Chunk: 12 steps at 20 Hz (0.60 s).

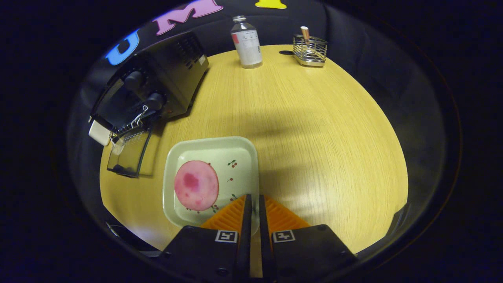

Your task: Open the toaster oven, put the food inside, and close the toaster oven door.

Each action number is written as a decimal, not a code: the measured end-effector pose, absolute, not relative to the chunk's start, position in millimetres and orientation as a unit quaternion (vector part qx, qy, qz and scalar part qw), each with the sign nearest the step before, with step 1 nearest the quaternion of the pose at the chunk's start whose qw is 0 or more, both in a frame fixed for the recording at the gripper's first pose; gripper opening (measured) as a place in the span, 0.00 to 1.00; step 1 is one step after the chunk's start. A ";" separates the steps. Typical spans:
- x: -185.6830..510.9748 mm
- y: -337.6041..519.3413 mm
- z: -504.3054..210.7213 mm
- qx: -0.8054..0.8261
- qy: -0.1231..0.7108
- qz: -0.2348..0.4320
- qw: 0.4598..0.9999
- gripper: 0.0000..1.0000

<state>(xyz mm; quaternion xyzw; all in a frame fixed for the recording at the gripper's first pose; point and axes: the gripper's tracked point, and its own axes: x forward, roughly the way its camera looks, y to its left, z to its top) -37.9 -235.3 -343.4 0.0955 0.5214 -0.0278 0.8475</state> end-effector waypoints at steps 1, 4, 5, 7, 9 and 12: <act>-39.0 -234.6 -341.3 0.089 0.517 -0.031 0.851 0.17; -37.6 -228.5 -340.5 0.096 0.514 -0.013 0.852 0.12; -37.7 -222.4 -340.7 0.122 0.519 -0.009 0.846 0.11; -42.4 -214.7 -339.9 0.164 0.524 -0.006 0.836 0.07; -47.1 -210.8 -341.6 0.202 0.523 -0.007 0.828 0.06; -53.0 -204.9 -333.6 0.286 0.516 -0.034 0.807 0.06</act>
